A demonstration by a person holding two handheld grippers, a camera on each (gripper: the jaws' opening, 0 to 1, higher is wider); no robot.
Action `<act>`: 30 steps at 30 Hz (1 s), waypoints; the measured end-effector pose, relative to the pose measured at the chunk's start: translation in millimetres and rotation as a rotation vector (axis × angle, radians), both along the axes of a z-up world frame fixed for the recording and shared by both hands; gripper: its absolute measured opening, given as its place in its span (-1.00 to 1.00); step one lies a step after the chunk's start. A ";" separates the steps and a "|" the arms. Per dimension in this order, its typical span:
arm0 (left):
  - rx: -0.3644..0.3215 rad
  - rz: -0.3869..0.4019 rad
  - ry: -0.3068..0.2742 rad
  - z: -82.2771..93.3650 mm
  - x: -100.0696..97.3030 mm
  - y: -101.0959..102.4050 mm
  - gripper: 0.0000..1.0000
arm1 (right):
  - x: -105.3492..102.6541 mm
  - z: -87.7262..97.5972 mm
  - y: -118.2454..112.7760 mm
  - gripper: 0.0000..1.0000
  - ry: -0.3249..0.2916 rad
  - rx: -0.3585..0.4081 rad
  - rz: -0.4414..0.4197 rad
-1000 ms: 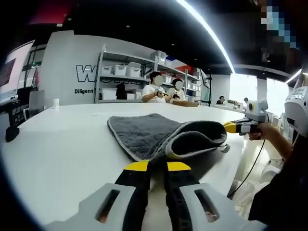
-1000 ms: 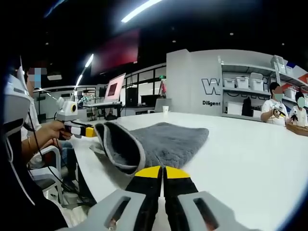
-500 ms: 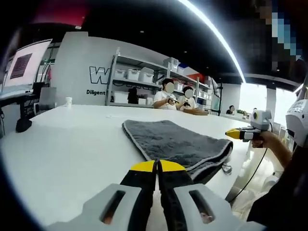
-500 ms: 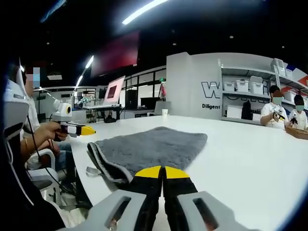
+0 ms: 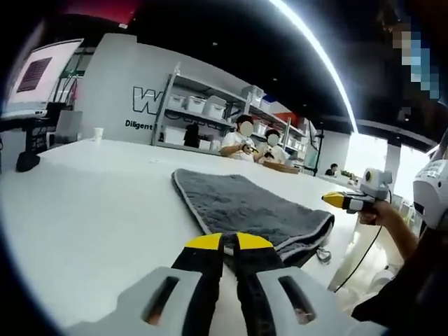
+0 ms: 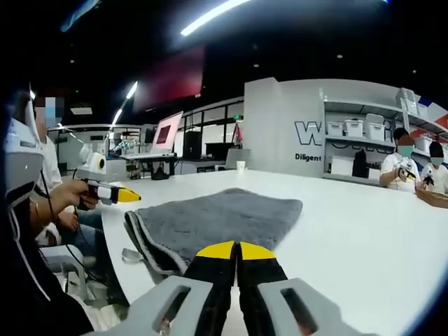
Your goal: Open the folded towel by lifting each exposed corner and separating the folded layers until the towel lies flat within the target outline without major curled edges
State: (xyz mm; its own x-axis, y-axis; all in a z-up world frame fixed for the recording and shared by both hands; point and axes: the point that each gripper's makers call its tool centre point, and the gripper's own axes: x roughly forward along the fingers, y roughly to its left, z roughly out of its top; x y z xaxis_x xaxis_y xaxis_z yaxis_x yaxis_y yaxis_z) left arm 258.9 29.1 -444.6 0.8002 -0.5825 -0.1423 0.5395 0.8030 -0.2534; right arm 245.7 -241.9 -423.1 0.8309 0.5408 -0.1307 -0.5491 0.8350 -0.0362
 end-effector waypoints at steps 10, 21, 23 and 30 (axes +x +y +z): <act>-0.041 -0.012 0.065 -5.5 -3.8 -10.9 -0.57 | 7.5 2.9 2.1 -1.00 -0.008 -0.009 0.008; -0.025 0.014 0.015 2.8 -0.4 -8.4 -0.19 | 15.1 6.4 -7.6 -0.27 -0.029 -0.028 -0.051; -0.018 0.025 0.003 4.1 0.6 -7.3 -0.09 | 15.7 6.2 -9.2 -0.06 -0.031 -0.031 -0.063; 0.000 0.063 -0.007 3.9 4.7 -0.4 0.38 | 15.7 6.2 -11.7 0.35 -0.037 -0.044 -0.084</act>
